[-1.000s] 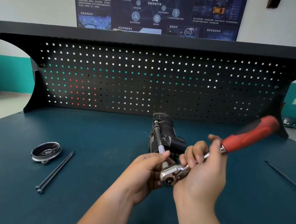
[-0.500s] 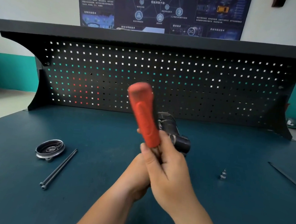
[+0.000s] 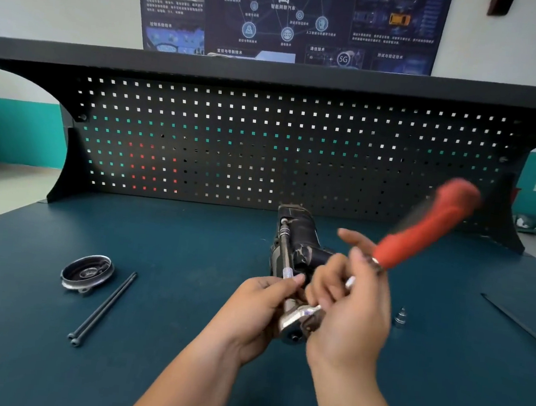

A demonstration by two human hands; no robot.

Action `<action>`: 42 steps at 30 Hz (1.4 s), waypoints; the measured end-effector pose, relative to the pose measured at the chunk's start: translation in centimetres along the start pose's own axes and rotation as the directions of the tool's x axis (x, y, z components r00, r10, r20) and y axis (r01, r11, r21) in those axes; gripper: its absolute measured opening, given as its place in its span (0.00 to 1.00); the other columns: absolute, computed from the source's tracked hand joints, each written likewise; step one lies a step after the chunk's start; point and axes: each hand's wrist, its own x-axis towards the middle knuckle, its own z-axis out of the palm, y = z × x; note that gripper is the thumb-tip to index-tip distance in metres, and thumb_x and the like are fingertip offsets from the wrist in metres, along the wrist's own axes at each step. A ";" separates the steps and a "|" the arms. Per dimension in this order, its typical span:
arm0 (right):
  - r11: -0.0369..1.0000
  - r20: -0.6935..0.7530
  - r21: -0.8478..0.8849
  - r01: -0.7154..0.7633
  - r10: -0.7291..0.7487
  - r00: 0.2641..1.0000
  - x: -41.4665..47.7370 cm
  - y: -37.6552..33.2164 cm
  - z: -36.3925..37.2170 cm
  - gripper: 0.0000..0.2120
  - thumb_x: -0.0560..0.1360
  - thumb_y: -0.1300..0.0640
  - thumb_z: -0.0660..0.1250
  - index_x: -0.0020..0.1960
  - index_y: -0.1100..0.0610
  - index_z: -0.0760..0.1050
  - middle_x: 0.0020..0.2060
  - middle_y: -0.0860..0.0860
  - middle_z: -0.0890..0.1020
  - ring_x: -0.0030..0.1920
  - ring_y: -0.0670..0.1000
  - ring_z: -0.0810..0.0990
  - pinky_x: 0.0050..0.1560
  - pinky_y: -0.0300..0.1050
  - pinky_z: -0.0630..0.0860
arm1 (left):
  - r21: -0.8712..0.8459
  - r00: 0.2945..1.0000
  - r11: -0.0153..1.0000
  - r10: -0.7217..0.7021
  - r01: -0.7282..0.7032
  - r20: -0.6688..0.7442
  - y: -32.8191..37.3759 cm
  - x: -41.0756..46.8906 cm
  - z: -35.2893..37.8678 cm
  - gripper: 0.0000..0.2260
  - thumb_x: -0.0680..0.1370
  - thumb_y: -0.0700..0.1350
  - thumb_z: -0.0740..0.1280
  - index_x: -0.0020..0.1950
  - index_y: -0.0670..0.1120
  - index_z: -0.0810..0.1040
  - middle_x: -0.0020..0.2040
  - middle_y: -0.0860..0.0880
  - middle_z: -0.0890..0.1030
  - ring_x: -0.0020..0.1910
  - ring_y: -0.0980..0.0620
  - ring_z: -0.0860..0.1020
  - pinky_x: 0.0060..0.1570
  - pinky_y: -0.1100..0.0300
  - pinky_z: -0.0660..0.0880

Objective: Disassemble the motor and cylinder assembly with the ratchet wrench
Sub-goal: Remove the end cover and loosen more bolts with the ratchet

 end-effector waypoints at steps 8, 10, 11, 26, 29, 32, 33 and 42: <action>0.997 -0.159 0.076 0.017 -0.005 0.987 0.6 -0.4 -0.7 0.13 0.80 0.61 0.53 0.39 0.53 0.70 0.22 0.44 0.62 0.21 0.44 0.59 0.22 0.35 0.61 | 0.033 0.999 0.999 -0.028 0.027 0.030 0.3 -0.3 0.3 0.14 0.81 0.43 0.59 0.36 0.43 0.71 0.22 0.56 0.75 0.21 0.62 0.73 0.22 0.71 0.68; 0.998 0.000 -0.029 0.052 -0.052 0.999 0.6 -0.5 -0.7 0.09 0.78 0.58 0.55 0.42 0.53 0.71 0.22 0.43 0.63 0.22 0.43 0.60 0.23 0.34 0.62 | 0.066 0.999 0.997 -0.032 0.031 0.012 0.3 -0.3 0.1 0.14 0.80 0.47 0.63 0.34 0.44 0.72 0.23 0.55 0.74 0.21 0.60 0.72 0.21 0.69 0.67; 0.993 0.097 -0.092 0.075 -0.066 0.993 0.6 -0.6 -0.6 0.07 0.77 0.56 0.56 0.46 0.51 0.72 0.23 0.43 0.64 0.23 0.43 0.61 0.24 0.34 0.63 | 0.099 0.999 0.994 -0.038 0.037 0.004 0.2 -0.2 0.0 0.14 0.78 0.48 0.64 0.34 0.45 0.72 0.23 0.54 0.74 0.21 0.59 0.71 0.22 0.68 0.67; 0.703 0.751 -0.471 0.534 0.003 0.660 -0.1 0.3 -1.1 0.16 0.77 0.42 0.59 0.64 0.33 0.67 0.44 0.37 0.80 0.43 0.37 0.77 0.45 0.30 0.71 | 0.138 0.979 0.972 0.197 -0.188 -0.054 -0.9 -0.4 -0.1 0.24 0.61 0.61 0.61 0.48 0.48 0.80 0.33 0.63 0.78 0.36 0.65 0.77 0.39 0.66 0.74; 0.741 0.725 -0.458 0.492 -0.010 0.689 -0.3 0.5 -1.0 0.11 0.76 0.43 0.59 0.57 0.37 0.72 0.40 0.41 0.80 0.39 0.40 0.76 0.42 0.30 0.70 | 0.141 0.978 0.972 0.196 -0.186 -0.067 -1.5 0.2 0.0 0.23 0.66 0.59 0.62 0.49 0.42 0.76 0.33 0.60 0.77 0.35 0.61 0.75 0.38 0.63 0.73; 0.894 0.475 -0.355 0.274 -0.080 0.877 -0.2 0.2 -0.7 0.11 0.75 0.44 0.59 0.53 0.44 0.77 0.28 0.43 0.71 0.28 0.41 0.67 0.32 0.31 0.65 | 0.105 0.996 0.992 0.081 -0.076 -0.048 -1.0 0.3 0.2 0.10 0.71 0.43 0.67 0.34 0.38 0.76 0.31 0.44 0.75 0.30 0.49 0.72 0.30 0.61 0.70; 0.939 0.345 -0.273 0.211 -0.110 0.932 -0.1 0.0 -0.6 0.11 0.76 0.45 0.59 0.51 0.46 0.77 0.27 0.42 0.68 0.26 0.41 0.64 0.29 0.32 0.64 | 0.062 0.998 0.998 0.029 -0.025 -0.063 -0.9 0.4 0.1 0.12 0.73 0.40 0.68 0.31 0.39 0.74 0.28 0.44 0.73 0.26 0.50 0.70 0.27 0.64 0.67; 0.992 -0.175 0.098 0.085 -0.067 0.982 0.4 -0.7 -0.6 0.14 0.82 0.49 0.50 0.45 0.52 0.71 0.23 0.44 0.63 0.21 0.43 0.60 0.24 0.34 0.61 | -0.107 0.997 0.992 -0.067 0.070 0.025 -0.3 0.2 0.5 0.14 0.60 0.57 0.71 0.28 0.47 0.77 0.27 0.49 0.74 0.24 0.54 0.72 0.25 0.64 0.70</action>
